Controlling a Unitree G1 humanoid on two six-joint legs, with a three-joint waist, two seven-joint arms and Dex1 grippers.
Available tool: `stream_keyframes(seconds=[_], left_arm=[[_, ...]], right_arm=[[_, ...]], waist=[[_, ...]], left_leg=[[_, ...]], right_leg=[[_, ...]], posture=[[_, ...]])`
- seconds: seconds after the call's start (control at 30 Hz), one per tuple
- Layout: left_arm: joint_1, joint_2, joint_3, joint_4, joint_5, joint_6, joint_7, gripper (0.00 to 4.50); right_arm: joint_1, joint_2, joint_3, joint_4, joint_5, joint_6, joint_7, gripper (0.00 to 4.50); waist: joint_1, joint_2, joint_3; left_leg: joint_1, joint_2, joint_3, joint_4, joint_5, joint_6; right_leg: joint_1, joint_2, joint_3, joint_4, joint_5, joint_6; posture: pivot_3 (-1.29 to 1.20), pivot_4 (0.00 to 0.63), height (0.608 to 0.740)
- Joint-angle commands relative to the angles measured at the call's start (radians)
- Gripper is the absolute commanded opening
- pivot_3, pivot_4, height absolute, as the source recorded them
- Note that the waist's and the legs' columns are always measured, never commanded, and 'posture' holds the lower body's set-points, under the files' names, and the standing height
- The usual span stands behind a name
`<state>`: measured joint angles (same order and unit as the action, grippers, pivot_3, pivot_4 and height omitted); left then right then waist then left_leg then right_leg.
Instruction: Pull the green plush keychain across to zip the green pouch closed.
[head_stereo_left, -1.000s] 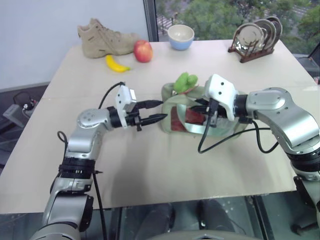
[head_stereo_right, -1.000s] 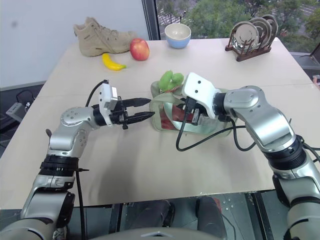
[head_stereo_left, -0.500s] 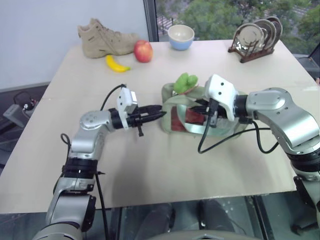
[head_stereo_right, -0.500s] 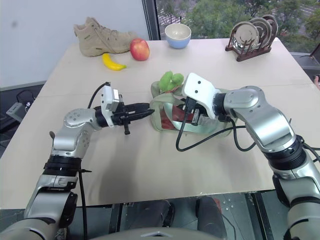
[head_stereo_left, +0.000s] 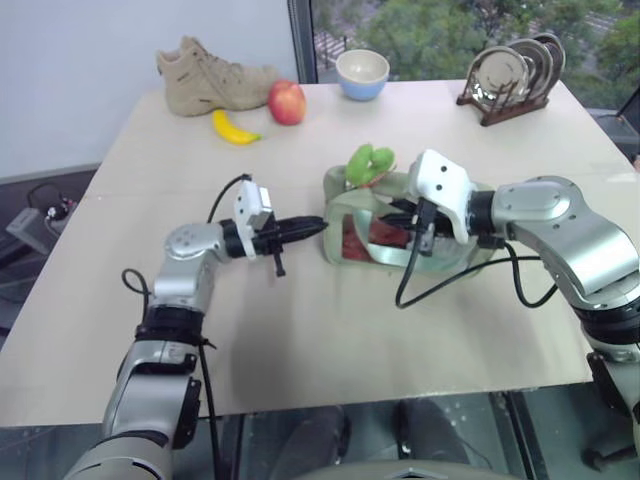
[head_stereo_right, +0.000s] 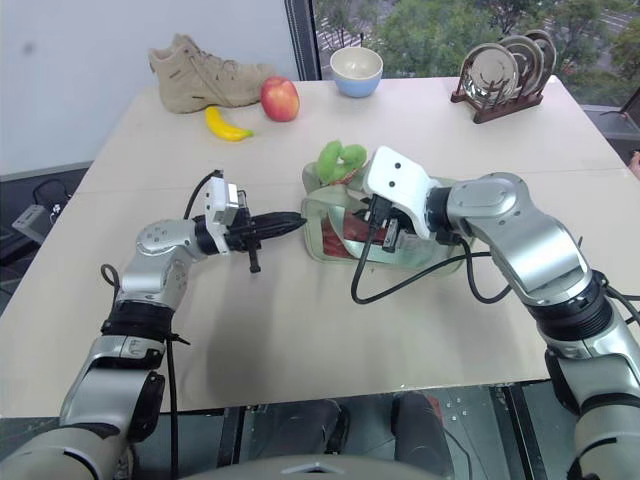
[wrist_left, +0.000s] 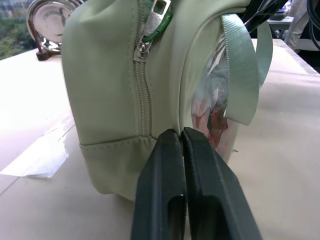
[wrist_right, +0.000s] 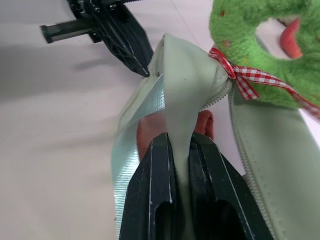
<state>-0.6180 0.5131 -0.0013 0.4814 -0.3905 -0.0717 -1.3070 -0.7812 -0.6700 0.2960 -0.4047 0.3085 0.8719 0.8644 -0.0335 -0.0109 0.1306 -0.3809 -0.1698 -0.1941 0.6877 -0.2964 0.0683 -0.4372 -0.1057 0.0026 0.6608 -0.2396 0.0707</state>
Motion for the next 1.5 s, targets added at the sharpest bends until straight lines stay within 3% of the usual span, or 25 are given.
stream_keyframes(seconds=[0.03,0.17,0.5,0.93,1.2,1.5], left_arm=[[-0.008,-0.001,0.023,0.015,0.006,-0.019,0.004,0.0],[-0.009,-0.008,0.022,0.012,0.002,-0.017,0.001,0.0],[-0.008,-0.021,0.015,-0.124,-0.019,0.08,0.053,0.0],[-0.015,-0.023,0.011,-0.136,-0.013,0.108,0.05,0.0],[-0.007,-0.033,0.004,-0.154,0.002,0.101,0.067,0.0],[-0.003,-0.033,0.006,-0.16,0.016,0.079,0.066,0.0]], right_arm=[[-0.015,-0.002,-0.046,-0.026,0.014,0.01,-0.007,1.0],[-0.016,-0.006,-0.039,-0.017,0.002,0.001,-0.026,2.9],[-0.014,-0.003,-0.032,-0.016,-0.003,-0.003,-0.041,2.9],[-0.02,-0.01,-0.059,-0.02,0.02,0.017,-0.04,2.9],[-0.044,-0.04,-0.166,-0.026,0.127,0.077,0.012,2.9],[-0.104,0.002,-0.234,0.007,0.186,0.116,-0.053,2.9]], waist=[[0.0,0.0,0.0],[-0.001,0.0,0.0],[0.001,-0.001,0.0],[0.003,-0.001,0.0],[0.007,-0.001,0.0],[0.013,0.0,0.0]], left_leg=[[0.0,0.0,0.0,0.0,0.0,0.0],[0.0,0.0,0.0,0.0,0.0,0.0],[0.0,0.0,0.0,0.0,0.0,0.0],[0.0,0.0,0.0,0.0,0.0,0.0],[-0.001,0.0,0.0,0.0,0.0,0.0],[-0.001,0.0,0.0,0.0,0.0,0.0]], right_leg=[[0.0,0.0,0.0,0.0,0.0,0.0],[0.0,0.0,0.0,0.0,0.0,0.0],[0.0,0.0,0.0,0.0,0.0,0.0],[0.0,0.0,0.0,0.0,0.0,0.0],[0.0,0.0,0.0,0.0,0.0,0.0],[0.0,0.0,0.0,0.0,0.0,0.0]], posture=[[0.0,0.15,0.74],[0.0,0.15,0.74],[0.0,0.15,0.74],[0.0,0.15,0.74],[0.0,0.15,0.74],[0.0,0.15,0.74]])
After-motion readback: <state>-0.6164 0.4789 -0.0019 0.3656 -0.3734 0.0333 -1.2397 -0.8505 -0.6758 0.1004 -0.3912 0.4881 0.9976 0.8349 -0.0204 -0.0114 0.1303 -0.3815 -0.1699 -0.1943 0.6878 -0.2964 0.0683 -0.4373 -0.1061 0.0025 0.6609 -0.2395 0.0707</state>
